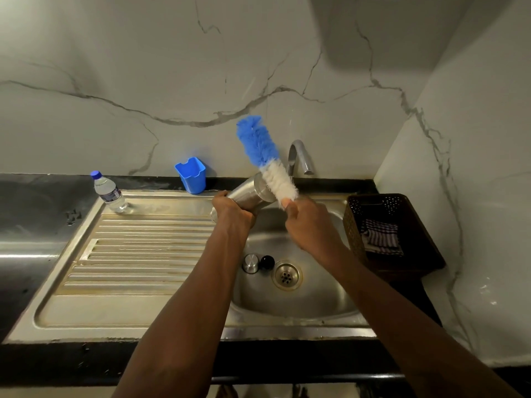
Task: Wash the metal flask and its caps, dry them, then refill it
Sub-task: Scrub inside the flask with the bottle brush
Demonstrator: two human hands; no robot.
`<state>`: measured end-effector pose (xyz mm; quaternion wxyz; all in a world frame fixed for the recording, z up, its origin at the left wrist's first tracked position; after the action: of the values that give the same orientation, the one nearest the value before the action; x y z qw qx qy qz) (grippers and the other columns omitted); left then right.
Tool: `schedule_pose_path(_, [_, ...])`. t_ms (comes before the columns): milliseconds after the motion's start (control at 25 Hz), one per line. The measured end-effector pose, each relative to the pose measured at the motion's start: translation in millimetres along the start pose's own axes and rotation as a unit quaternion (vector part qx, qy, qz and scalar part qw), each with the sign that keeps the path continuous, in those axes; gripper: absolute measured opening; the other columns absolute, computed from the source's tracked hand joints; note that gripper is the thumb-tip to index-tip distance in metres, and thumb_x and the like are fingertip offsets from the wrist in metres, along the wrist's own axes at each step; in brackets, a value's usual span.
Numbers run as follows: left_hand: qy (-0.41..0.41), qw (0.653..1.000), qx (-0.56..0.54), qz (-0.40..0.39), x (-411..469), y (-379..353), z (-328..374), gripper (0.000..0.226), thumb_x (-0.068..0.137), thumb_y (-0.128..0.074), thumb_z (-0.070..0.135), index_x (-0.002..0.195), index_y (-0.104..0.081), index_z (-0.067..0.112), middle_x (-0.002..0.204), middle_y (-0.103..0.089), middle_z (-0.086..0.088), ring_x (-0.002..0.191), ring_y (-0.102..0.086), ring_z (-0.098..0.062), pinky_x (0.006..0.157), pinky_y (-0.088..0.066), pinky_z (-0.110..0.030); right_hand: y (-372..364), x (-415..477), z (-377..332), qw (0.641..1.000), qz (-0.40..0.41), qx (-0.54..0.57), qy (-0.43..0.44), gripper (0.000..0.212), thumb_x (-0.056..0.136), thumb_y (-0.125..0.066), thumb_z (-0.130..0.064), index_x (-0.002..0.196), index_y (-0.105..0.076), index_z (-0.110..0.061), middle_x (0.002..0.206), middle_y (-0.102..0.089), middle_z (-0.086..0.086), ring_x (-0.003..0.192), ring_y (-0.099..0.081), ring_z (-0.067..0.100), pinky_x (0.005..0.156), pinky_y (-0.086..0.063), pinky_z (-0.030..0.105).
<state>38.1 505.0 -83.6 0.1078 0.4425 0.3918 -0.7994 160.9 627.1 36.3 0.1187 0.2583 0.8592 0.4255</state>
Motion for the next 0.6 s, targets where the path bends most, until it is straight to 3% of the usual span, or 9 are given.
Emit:
schedule_pose_path(120, [-0.005,1.000,-0.006,-0.010,-1.8,-3.6,5.5,0.050,0.091,-0.070,0.037,0.129,-0.055,0.010,0.111,-0.072,-0.017,0.095,-0.074,-0.037,0.073,-0.065,-0.051,-14.9,-26.4,4.6,0.998,-0.055,0.005,0.004,0.042,0.110,-0.035,-0.039,0.121,-0.064,-0.011,0.086,-0.062,-0.001,0.076,-0.059,0.010,0.063,-0.044,0.028])
schedule_pose_path(280, [-0.004,1.000,0.016,-0.008,-5.3,-1.2,-2.3,0.048,0.089,-0.070,0.037,0.127,-0.056,0.011,0.110,-0.072,-0.017,0.096,-0.073,-0.038,0.081,-0.064,-0.052,6.7,5.4,-1.5,1.000,-0.004,-0.010,-0.019,0.042,0.110,-0.037,-0.037,0.119,-0.065,-0.007,0.100,-0.065,0.007,0.092,-0.062,0.019,0.080,-0.051,0.035])
schedule_pose_path(440, [-0.004,1.000,0.002,-0.026,-4.9,-9.7,7.8,0.047,0.088,-0.066,0.039,0.125,-0.061,0.010,0.107,-0.075,-0.016,0.092,-0.075,-0.037,0.086,-0.063,-0.052,-12.7,-36.0,-9.3,0.998,-0.053,0.012,0.036,0.040,0.110,-0.037,-0.040,0.121,-0.065,-0.013,0.095,-0.065,0.001,0.087,-0.060,0.017,0.074,-0.044,0.032])
schedule_pose_path(600, [-0.009,1.000,0.008,-0.027,-7.7,-3.4,5.3,0.046,0.089,-0.069,0.038,0.124,-0.055,0.011,0.109,-0.073,-0.017,0.094,-0.074,-0.038,0.083,-0.064,-0.052,8.9,6.2,-8.7,1.000,-0.013,-0.024,-0.012,0.041,0.110,-0.039,-0.036,0.121,-0.065,-0.008,0.098,-0.064,0.005,0.088,-0.059,0.017,0.076,-0.047,0.032])
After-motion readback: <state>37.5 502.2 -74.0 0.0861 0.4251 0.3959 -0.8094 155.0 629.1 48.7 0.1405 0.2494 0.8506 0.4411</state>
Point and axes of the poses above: each hand's wrist, its own x-axis towards the middle knuckle, its own y-axis out of the back of the hand, z = x × y, the point moved 9 cm from there along x, towards the middle knuckle
